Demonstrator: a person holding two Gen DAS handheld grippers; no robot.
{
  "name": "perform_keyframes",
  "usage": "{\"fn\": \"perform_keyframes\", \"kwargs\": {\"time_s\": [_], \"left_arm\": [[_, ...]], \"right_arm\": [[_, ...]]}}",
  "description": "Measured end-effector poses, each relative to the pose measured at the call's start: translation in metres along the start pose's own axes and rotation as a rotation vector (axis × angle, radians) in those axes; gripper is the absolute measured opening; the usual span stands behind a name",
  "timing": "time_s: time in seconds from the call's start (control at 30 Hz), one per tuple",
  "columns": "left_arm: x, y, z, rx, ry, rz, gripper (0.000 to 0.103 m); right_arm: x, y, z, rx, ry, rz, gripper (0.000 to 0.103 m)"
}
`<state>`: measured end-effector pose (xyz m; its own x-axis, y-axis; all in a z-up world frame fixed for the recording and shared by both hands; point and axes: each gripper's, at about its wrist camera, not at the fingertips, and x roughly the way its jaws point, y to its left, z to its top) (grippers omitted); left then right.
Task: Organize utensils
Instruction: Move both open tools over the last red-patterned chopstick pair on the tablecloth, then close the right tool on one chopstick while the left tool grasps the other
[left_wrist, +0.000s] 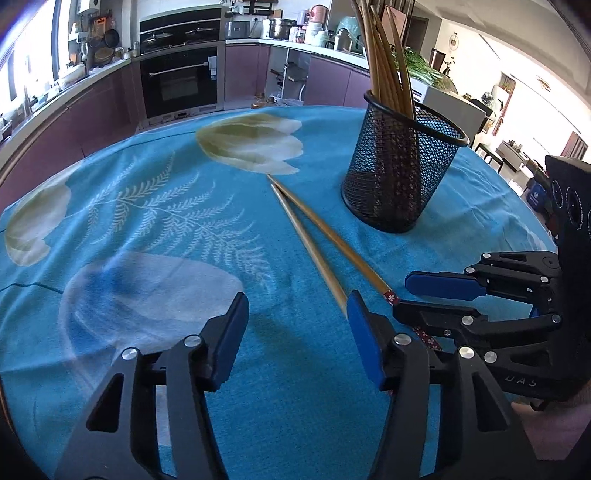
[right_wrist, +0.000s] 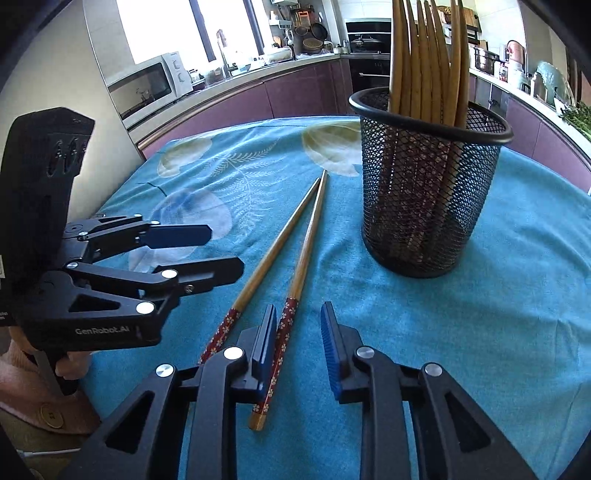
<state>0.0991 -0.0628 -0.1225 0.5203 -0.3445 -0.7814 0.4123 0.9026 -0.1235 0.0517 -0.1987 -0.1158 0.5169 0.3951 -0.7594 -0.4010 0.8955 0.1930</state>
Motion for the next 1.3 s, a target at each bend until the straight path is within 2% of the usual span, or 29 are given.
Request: {"fn": "perform_keyframes", "kwargs": {"time_s": [0.1, 0.27, 0.4, 0.53, 0.6, 0.77, 0.9, 1.3], "left_arm": [[0.008, -0.006, 0.002, 0.012, 0.017, -0.016, 0.047], [0.015, -0.016, 0.005, 0.04, 0.026, -0.001, 0.039], [0.014, -0.015, 0.004, 0.025, 0.023, 0.004, 0.026], [0.01, -0.008, 0.0, 0.002, 0.02, 0.024, 0.013], [0.007, -0.007, -0.004, -0.007, 0.018, 0.028, 0.011], [0.0, -0.006, -0.011, -0.013, 0.027, 0.028, 0.011], [-0.004, -0.005, -0.008, 0.004, 0.02, 0.04, 0.022], [0.009, 0.006, 0.012, 0.003, 0.023, 0.033, 0.022]], "right_arm": [[-0.001, -0.002, -0.002, 0.004, 0.0, 0.001, 0.018], [-0.003, -0.005, -0.005, 0.01, 0.003, 0.006, 0.014], [-0.004, -0.007, -0.007, 0.02, 0.005, 0.012, 0.008], [-0.006, -0.008, -0.011, 0.037, 0.01, 0.023, 0.007], [-0.008, -0.008, -0.013, 0.034, 0.018, 0.026, 0.007], [-0.011, -0.005, -0.011, 0.007, 0.035, 0.028, 0.009], [-0.004, -0.006, 0.001, -0.001, 0.015, 0.012, 0.015], [0.034, 0.002, 0.041, -0.06, 0.006, -0.039, 0.015]]}}
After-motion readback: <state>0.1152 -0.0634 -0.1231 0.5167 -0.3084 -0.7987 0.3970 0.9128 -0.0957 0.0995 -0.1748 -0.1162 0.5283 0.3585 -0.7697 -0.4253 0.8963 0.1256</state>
